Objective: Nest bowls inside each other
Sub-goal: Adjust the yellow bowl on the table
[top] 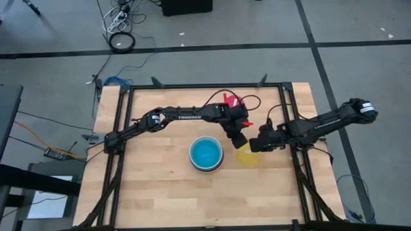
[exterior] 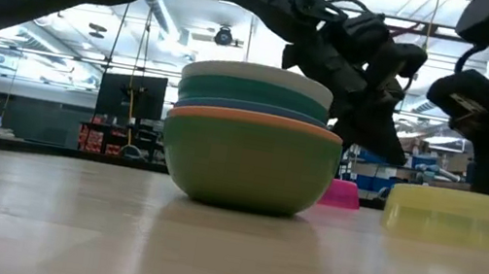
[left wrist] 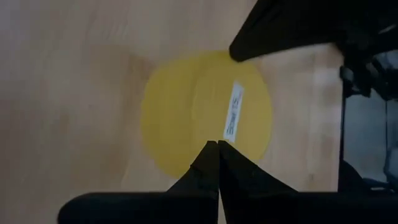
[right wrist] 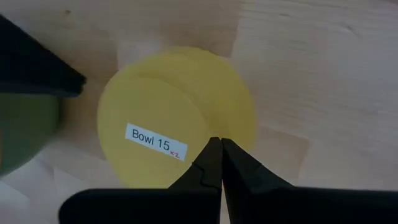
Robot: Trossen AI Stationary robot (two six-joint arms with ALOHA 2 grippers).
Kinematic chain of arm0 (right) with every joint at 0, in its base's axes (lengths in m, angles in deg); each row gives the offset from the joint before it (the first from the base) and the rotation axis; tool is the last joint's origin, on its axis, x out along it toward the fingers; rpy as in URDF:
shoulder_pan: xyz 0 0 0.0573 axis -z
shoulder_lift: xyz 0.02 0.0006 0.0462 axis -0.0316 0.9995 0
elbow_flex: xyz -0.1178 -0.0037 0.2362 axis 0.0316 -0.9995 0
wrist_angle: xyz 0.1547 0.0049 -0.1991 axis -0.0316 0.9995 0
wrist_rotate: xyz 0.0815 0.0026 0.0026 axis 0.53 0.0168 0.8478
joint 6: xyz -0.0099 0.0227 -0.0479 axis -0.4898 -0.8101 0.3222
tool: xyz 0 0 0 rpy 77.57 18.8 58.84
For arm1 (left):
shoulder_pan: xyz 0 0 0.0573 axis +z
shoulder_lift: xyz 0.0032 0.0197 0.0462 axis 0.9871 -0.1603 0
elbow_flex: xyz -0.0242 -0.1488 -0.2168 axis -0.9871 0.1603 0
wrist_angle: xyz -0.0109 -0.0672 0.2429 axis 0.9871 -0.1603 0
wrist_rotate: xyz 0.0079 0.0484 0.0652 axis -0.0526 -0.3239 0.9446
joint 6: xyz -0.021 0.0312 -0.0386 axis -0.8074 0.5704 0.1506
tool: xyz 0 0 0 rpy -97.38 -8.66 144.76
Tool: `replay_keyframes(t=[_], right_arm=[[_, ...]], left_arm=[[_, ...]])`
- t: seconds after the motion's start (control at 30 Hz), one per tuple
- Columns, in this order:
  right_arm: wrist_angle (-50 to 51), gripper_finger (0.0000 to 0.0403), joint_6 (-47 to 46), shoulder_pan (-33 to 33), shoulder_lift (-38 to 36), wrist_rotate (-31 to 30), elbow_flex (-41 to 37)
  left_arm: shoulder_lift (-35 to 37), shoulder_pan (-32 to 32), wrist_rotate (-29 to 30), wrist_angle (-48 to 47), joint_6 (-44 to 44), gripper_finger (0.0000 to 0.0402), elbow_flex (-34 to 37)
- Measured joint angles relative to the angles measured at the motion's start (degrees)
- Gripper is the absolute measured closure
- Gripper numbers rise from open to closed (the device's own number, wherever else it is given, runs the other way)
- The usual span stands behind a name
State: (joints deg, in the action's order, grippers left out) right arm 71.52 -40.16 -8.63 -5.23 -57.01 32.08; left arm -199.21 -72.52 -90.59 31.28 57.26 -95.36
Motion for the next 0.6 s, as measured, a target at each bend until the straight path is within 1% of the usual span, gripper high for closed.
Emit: replay_keyframes(t=[0.1,0.2,0.27,0.33,0.4,0.47,0.53,0.6], right_arm=[[-0.3,0.0403,0.3,-0.2,1.0,-0.2,0.1],[0.4,0.0403,-0.3,-1.1,0.6,-0.5,0.4],[2.9,0.0403,-1.5,-2.0,0.3,-0.4,1.2],[7.1,0.0403,-2.8,-2.8,0.3,-0.2,2.6],[11.4,0.0403,-4.2,-3.7,0.5,-0.3,4.1],[13.7,0.0403,-5.8,-4.6,0.6,-0.4,5.0],[13.5,0.0403,-6.1,-5.8,0.6,-1.7,6.0],[10.1,0.0403,-5.4,-7.1,0.6,-4.4,7.0]], left_arm=[[0.0,-0.1,-0.2,-3.1,0.6,0.0396,0.0],[0.0,-0.1,0.7,-10.6,3.0,0.0396,0.0],[0.0,0.1,3.2,-16.0,4.5,0.0396,0.0],[0.0,0.3,7.0,-19.3,5.5,0.0396,0.0],[-0.4,0.5,8.8,-18.9,6.0,0.0396,0.0],[-0.7,0.6,7.9,-16.8,5.8,0.0396,0.0],[-0.7,0.2,6.8,-13.6,5.3,0.0396,0.0],[-0.7,-0.2,5.4,-11.5,4.8,0.0396,0.0]])
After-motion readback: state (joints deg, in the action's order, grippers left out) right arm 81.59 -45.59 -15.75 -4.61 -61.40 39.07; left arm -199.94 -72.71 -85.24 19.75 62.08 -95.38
